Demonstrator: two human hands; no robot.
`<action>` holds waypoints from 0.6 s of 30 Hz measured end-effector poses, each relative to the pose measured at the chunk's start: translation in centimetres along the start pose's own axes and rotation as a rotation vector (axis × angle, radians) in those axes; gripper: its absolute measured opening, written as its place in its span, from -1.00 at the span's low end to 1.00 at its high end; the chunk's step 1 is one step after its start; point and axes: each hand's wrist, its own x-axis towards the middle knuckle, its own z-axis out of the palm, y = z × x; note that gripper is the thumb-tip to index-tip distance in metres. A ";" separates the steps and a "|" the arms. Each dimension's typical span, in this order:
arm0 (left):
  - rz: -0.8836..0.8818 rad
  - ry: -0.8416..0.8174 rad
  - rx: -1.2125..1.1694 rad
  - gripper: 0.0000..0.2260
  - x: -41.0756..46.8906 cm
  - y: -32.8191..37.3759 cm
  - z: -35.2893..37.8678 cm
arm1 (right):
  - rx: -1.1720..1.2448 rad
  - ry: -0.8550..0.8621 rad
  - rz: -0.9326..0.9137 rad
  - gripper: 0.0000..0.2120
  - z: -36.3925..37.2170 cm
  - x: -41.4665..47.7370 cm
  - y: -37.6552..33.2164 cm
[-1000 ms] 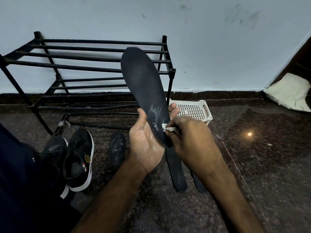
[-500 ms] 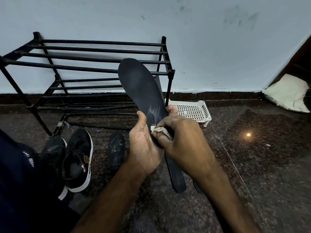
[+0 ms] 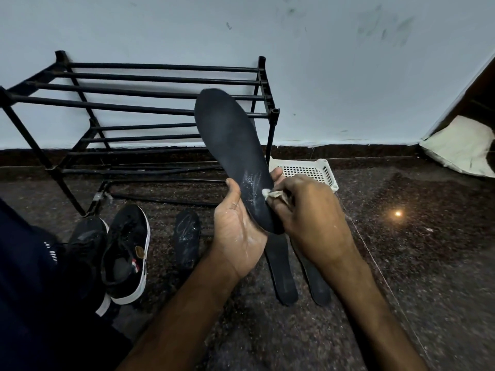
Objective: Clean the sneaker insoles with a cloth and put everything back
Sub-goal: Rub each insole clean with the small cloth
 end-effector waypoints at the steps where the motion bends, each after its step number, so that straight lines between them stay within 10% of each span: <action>1: -0.004 0.003 0.004 -0.27 0.0 0.0 0.0 | 0.050 -0.078 -0.006 -0.90 -0.1 0.0 0.0; 4: -0.038 0.018 0.010 -0.27 0.2 0.0 -0.1 | 0.069 -0.236 -0.058 -0.91 -0.5 0.0 0.1; 10: -0.041 0.116 0.059 -0.45 0.8 -0.3 0.0 | -0.098 0.087 -0.057 -0.87 0.0 0.7 1.2; 15: -0.087 0.107 0.046 -0.36 0.5 -0.1 -0.2 | 0.079 -0.206 -0.109 -0.89 -0.6 0.6 1.5; 18: -0.097 0.132 0.064 -0.39 0.6 -0.4 -0.3 | 0.009 -0.024 -0.095 -0.90 -0.3 0.9 2.4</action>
